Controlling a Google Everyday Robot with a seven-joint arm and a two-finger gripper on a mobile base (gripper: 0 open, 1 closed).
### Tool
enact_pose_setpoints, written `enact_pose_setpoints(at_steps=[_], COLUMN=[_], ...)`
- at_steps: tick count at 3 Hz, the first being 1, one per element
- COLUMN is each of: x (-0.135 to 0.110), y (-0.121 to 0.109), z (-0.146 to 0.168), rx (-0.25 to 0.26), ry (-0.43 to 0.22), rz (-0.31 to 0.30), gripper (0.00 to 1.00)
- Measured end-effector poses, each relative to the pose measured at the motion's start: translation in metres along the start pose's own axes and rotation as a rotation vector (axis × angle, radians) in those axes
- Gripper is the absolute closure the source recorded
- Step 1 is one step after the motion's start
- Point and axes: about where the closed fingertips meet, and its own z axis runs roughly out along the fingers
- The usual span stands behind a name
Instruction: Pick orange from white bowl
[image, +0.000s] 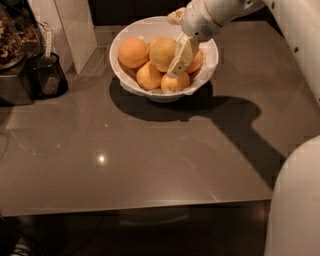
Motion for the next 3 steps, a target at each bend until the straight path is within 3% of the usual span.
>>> enact_pose_setpoints(at_steps=[1,3], x=[0.0079,0.008], y=[0.0017,0.0017], z=[0.0164,0.0167], rx=[-0.031,-0.032], ry=[-0.004,-0.004], rz=[0.028,0.028], gripper=[0.0,0.42])
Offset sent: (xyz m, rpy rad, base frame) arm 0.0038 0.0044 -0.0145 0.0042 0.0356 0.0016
